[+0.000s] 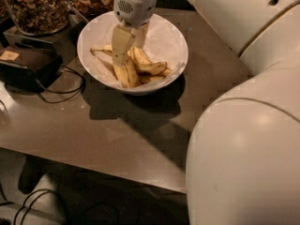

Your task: Pick banana from white bowl

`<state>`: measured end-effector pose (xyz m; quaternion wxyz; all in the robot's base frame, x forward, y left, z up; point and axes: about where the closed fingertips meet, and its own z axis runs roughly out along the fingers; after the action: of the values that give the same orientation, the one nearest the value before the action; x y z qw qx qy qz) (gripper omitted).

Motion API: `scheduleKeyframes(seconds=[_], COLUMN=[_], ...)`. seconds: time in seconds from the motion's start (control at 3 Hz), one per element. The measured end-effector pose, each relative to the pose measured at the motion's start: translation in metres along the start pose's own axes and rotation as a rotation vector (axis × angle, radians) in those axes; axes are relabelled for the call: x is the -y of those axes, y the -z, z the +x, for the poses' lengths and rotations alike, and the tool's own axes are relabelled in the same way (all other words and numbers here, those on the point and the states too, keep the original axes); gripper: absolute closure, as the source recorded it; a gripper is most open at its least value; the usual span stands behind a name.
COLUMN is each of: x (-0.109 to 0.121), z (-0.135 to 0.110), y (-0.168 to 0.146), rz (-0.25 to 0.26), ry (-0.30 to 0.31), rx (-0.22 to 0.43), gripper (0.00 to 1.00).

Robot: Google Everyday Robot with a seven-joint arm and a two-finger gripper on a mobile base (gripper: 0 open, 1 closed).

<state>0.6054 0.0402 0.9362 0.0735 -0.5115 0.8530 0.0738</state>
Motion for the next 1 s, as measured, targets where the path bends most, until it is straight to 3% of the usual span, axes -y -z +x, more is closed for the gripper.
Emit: scheduleKeyframes(seconds=[1.0], x=[-0.0033], z=[-0.0079], y=[-0.0136], rz=[-0.003], ry=[0.025], rx=[-0.038], gripper=[0.42])
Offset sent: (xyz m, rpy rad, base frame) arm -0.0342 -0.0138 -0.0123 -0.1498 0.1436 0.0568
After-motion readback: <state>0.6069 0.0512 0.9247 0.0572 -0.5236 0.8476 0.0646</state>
